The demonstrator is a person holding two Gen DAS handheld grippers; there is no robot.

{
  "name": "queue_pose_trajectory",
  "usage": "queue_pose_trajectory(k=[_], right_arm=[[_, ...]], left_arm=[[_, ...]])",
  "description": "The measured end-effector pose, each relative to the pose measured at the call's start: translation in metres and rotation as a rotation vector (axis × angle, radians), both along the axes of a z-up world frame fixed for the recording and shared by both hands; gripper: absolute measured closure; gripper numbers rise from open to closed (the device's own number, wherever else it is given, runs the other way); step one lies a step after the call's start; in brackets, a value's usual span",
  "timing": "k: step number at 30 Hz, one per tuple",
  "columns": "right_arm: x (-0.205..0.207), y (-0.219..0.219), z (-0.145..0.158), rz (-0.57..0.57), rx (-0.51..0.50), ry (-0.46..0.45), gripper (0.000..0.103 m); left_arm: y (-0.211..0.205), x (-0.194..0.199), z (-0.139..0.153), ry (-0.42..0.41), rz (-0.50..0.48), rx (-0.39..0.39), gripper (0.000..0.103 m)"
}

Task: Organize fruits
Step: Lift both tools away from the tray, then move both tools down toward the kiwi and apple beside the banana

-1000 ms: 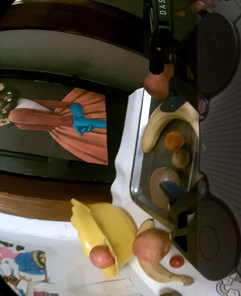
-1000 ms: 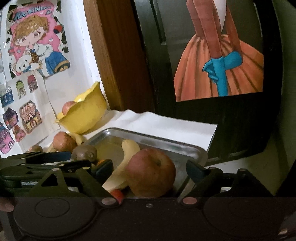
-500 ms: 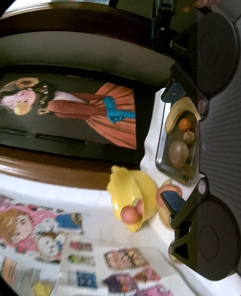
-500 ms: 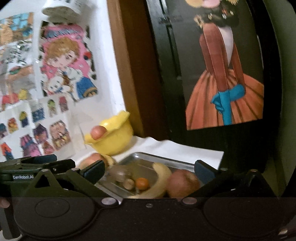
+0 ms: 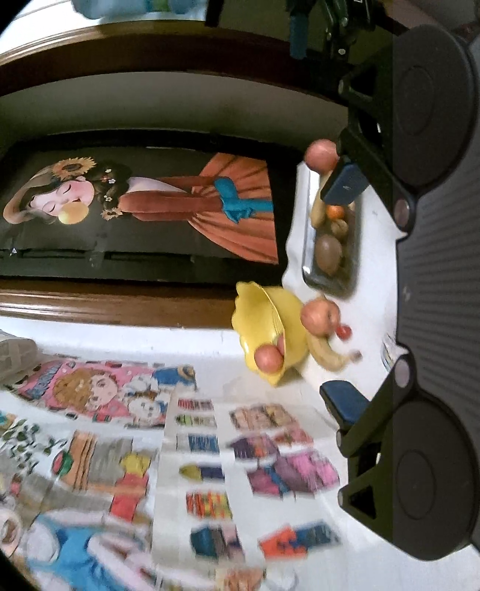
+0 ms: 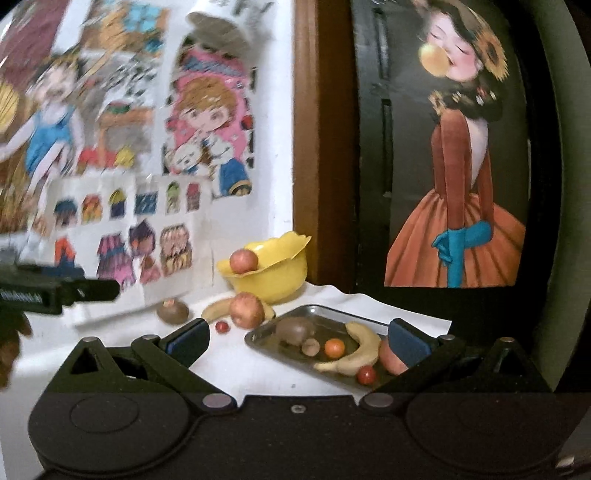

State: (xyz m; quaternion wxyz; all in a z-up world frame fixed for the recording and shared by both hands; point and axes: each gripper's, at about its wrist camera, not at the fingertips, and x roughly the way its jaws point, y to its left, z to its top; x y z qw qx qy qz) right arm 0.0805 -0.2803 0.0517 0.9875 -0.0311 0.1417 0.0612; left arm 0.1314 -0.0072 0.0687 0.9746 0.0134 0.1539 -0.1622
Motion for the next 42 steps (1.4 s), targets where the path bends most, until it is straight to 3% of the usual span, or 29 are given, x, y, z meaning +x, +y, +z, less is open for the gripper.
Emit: queue_pose_trajectory(k=[6,10,18,33,42], right_arm=[[-0.024,0.052,-0.019,0.045,-0.11,0.066,0.001],[-0.032,0.08,-0.031,0.088,-0.132,0.111,0.001],[-0.03,0.118,-0.04,0.159,-0.152,0.137,0.001],[0.019,0.123,-0.037,0.241,-0.186,0.152,0.001],[0.076,0.123,-0.023,0.302,-0.251,0.088,0.001]], left_arm=[[0.031,-0.036,-0.011,0.015,0.019,0.065,0.0],[0.052,-0.05,-0.022,0.048,0.043,0.079,0.0],[0.082,-0.048,-0.033,0.115,0.095,0.101,0.0],[0.088,0.006,-0.035,0.149,0.148,0.16,0.0],[0.073,0.069,-0.04,0.163,0.162,0.166,0.0]])
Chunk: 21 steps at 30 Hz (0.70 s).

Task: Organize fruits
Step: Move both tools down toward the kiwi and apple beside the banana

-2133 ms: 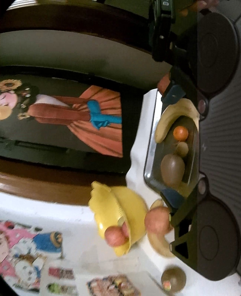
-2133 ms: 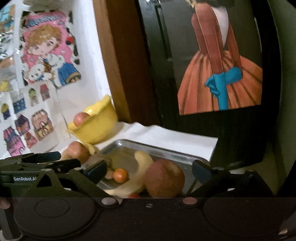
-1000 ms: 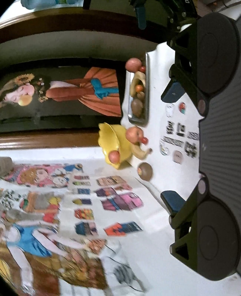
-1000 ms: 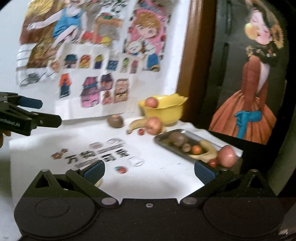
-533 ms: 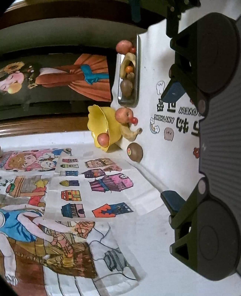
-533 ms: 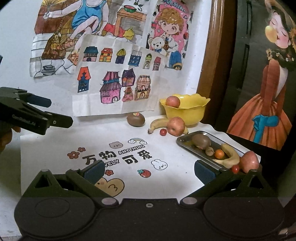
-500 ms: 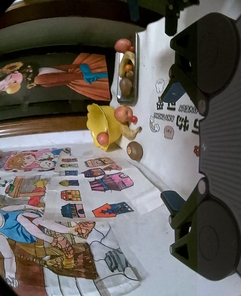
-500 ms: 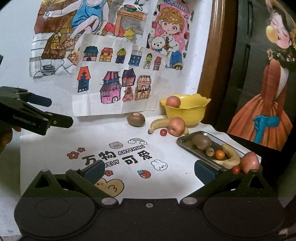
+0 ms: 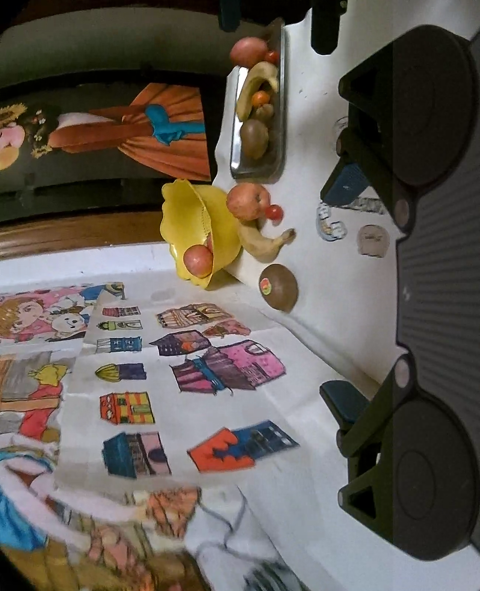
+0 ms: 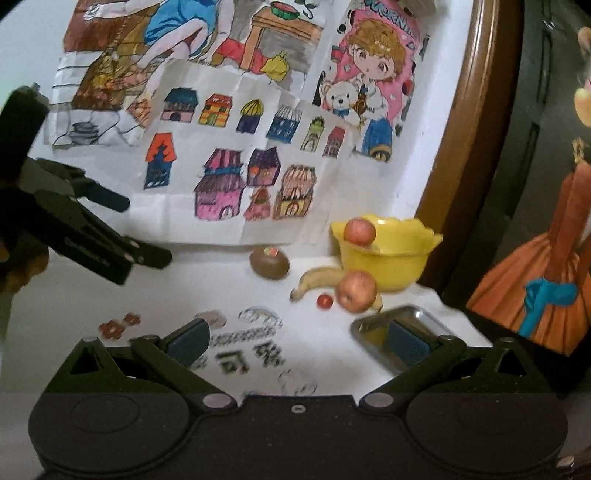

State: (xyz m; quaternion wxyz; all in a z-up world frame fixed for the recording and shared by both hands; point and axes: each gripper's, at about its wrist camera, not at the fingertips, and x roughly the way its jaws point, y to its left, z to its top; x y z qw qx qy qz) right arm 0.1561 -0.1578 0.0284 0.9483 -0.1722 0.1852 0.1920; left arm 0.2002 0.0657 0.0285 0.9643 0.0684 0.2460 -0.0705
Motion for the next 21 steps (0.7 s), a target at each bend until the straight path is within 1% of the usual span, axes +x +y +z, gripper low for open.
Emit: queue_pose_trajectory(k=[3,5,8,12,15,21], right_arm=[[0.025,-0.005,-0.001,0.02,0.02,-0.008,0.001],[0.044,-0.011,-0.004,0.066,0.043,-0.019,0.001],[0.079,-0.019,-0.012,0.093,0.056,0.016,0.001],[0.132,-0.027,-0.029,0.053,0.095,0.098,0.001],[0.164,-0.032,-0.041,0.023,0.116,0.124,0.001],[0.23,-0.044,-0.064,-0.049,0.195,0.207,0.001]], left_arm=[[-0.004,0.024,-0.006,0.008,0.01,-0.009,0.0],[-0.008,0.041,-0.01,0.015,0.009,0.004,0.0],[-0.013,0.068,-0.016,0.035,-0.019,0.014,0.0],[-0.019,0.103,-0.029,0.062,-0.024,0.006,0.0],[-0.025,0.127,-0.042,0.073,-0.018,-0.004,0.0],[-0.036,0.162,-0.064,0.074,-0.009,0.016,0.0]])
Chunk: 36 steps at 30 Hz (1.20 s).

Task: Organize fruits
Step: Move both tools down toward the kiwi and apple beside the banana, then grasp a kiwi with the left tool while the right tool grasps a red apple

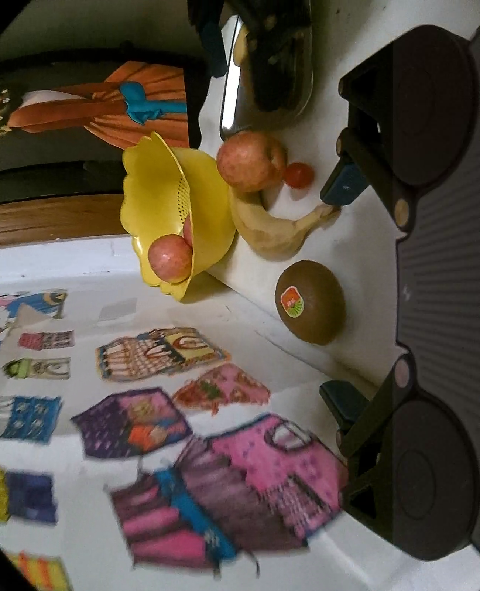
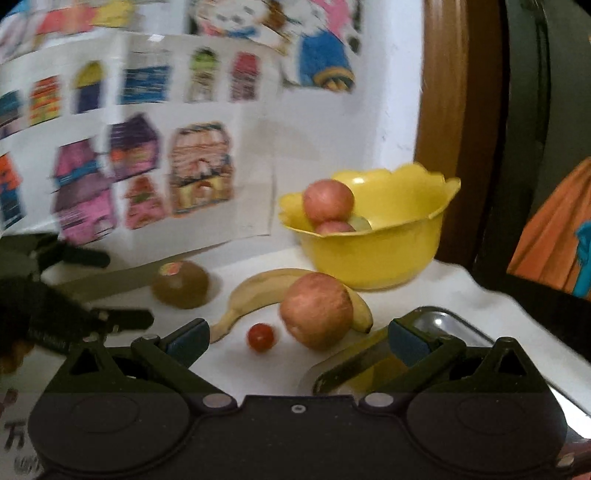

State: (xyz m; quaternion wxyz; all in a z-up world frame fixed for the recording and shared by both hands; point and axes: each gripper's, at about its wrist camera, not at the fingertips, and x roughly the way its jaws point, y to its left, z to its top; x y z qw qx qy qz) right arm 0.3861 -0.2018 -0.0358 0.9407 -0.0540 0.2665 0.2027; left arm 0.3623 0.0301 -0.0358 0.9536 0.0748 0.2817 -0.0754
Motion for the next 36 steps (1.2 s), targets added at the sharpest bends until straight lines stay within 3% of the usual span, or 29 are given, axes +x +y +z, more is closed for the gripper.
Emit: queue_pose_trajectory(k=[7,13,17,23,36], right_arm=[[0.048,0.002,-0.018,-0.041,0.034,0.073,0.005],[0.065,0.012,-0.025,-0.077,-0.005,0.099,0.009],[0.073,0.017,-0.029,-0.098,-0.011,0.121,0.012],[0.082,0.022,-0.037,-0.118,-0.011,0.147,0.017],[0.082,0.016,-0.038,-0.135,0.051,0.184,0.024]], left_arm=[[-0.005,0.022,-0.012,-0.004,0.026,0.002,0.0],[-0.009,0.029,-0.013,-0.026,0.024,0.001,0.0],[-0.01,0.034,-0.013,-0.032,0.021,-0.006,0.001],[-0.011,0.038,-0.016,-0.017,0.007,-0.028,0.011],[-0.005,0.04,-0.019,-0.015,0.014,-0.048,0.015]])
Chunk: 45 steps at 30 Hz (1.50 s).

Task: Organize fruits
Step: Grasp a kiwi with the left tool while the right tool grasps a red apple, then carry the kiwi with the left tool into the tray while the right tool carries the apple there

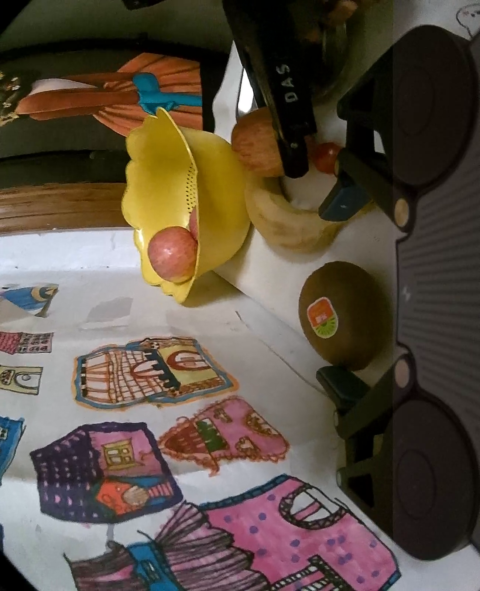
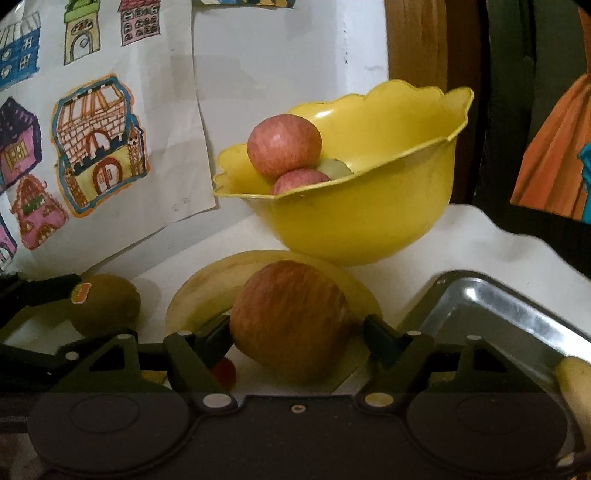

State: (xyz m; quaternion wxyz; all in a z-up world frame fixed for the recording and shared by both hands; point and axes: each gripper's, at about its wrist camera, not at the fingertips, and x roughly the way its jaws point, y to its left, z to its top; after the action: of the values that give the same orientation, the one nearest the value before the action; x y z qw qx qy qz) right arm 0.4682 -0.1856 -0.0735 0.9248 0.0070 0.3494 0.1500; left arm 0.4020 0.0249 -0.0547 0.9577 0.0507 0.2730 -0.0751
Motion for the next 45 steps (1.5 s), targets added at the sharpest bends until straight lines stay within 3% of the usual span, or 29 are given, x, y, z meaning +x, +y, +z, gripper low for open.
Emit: queue_pose_trajectory(k=[8,14,15,18,26,33,45], right_arm=[[0.003,0.011,-0.001,0.008,-0.053,0.009,0.018],[0.0,0.011,0.001,-0.012,-0.062,0.003,0.029],[-0.001,0.013,0.002,-0.002,-0.069,-0.001,0.034],[-0.005,0.019,0.003,-0.017,-0.097,-0.019,0.034],[-0.014,0.009,0.004,-0.01,0.015,-0.029,0.034],[-0.034,0.001,0.024,0.006,0.104,-0.07,0.034],[-0.081,-0.039,0.07,-0.008,0.121,-0.134,0.034]], left_arm=[[0.002,0.02,-0.007,0.084,0.056,-0.037,0.016],[0.001,0.025,-0.009,0.087,0.111,-0.026,0.031],[0.001,0.025,-0.009,0.087,0.113,-0.026,0.031],[0.0,0.023,-0.008,0.086,0.121,-0.028,0.032],[-0.003,0.009,-0.007,0.094,0.089,-0.071,0.032],[-0.002,-0.006,-0.002,0.127,0.094,-0.108,0.032],[-0.032,-0.04,0.038,0.051,0.04,-0.124,0.032]])
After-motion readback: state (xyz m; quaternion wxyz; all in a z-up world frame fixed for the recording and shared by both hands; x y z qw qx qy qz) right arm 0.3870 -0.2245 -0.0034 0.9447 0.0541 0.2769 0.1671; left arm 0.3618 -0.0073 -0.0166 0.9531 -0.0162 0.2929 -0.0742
